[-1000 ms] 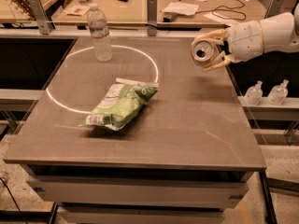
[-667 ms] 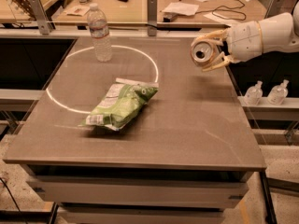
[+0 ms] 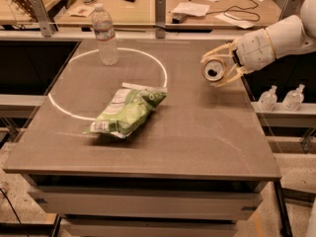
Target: Knock orange can over
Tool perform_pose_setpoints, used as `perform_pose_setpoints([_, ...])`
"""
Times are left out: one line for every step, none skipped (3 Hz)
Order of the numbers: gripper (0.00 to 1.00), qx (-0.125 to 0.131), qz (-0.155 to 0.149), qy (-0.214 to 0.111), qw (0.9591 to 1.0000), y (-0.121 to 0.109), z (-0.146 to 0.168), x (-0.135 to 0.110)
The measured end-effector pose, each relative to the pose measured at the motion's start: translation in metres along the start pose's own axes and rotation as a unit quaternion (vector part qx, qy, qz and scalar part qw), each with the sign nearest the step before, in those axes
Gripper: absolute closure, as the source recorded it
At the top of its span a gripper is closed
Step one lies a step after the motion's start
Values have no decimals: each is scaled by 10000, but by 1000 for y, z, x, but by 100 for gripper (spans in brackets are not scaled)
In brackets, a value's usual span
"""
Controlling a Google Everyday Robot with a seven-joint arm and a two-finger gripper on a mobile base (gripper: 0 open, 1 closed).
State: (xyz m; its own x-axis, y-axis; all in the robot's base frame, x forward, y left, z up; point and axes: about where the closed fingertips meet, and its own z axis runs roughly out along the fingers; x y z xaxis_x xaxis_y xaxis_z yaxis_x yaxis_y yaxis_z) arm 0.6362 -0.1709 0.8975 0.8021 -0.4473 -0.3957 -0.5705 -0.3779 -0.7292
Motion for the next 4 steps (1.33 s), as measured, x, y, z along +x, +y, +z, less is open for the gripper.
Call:
perform_pose_setpoints([100,-453,-422,411,9972,20,0,5])
perform_pose_setpoints([100,-816,-1017,813,9881,38,0,3])
perform_pose_setpoints([100,-1461,-1889,907,9668,59,15,-4])
perform_pose_setpoints([100,-2001,-2425,958,9445,74,24,-5])
